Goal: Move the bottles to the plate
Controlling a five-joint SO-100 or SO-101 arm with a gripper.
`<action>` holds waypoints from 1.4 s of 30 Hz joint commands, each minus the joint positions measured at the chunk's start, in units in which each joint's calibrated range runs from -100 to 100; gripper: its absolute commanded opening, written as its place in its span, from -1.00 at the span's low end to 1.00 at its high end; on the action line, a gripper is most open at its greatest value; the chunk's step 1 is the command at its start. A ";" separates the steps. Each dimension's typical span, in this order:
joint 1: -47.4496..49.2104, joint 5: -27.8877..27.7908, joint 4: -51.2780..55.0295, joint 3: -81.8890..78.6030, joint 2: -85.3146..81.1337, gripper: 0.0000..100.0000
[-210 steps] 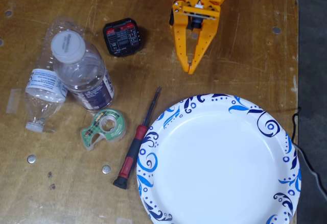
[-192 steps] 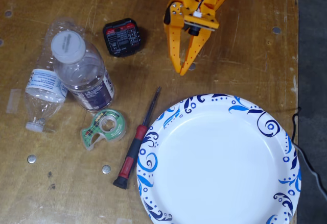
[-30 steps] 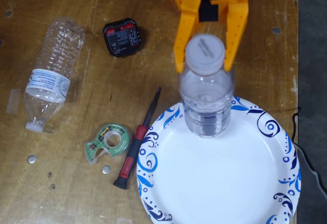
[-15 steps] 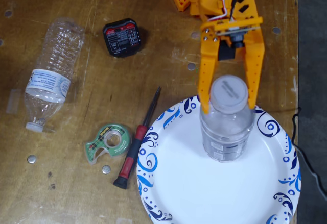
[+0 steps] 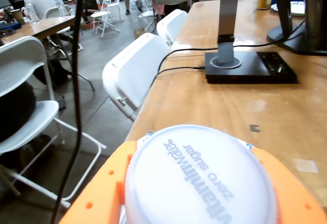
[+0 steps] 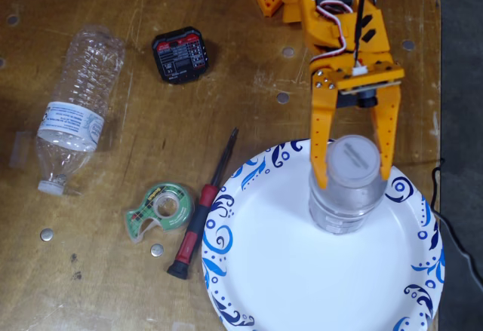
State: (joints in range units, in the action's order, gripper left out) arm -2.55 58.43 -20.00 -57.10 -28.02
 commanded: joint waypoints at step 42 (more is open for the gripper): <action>5.95 0.78 -6.28 1.43 6.60 -0.49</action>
State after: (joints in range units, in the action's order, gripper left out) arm 1.73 58.58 -26.30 -55.49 -21.39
